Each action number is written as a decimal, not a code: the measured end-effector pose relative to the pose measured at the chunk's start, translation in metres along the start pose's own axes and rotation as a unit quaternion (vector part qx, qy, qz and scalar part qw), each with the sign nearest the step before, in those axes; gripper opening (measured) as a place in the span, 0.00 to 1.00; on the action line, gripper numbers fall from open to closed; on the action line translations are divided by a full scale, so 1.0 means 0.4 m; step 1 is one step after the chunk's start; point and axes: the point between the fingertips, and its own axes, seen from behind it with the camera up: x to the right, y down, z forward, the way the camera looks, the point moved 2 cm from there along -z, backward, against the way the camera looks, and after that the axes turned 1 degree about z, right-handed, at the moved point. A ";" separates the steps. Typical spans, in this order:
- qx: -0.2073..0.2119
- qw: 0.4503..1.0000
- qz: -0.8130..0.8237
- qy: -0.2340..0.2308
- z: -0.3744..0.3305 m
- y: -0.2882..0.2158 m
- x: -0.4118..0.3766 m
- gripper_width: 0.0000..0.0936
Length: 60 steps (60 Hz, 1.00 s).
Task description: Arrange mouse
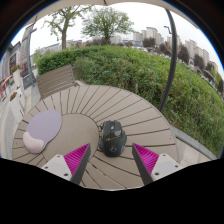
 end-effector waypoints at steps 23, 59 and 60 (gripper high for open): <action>-0.010 1.000 0.000 0.022 0.212 -0.061 0.019 0.92; -0.040 0.999 -0.008 0.032 0.156 -0.120 -0.023 0.55; -0.036 0.999 -0.008 0.028 0.138 -0.136 -0.039 0.55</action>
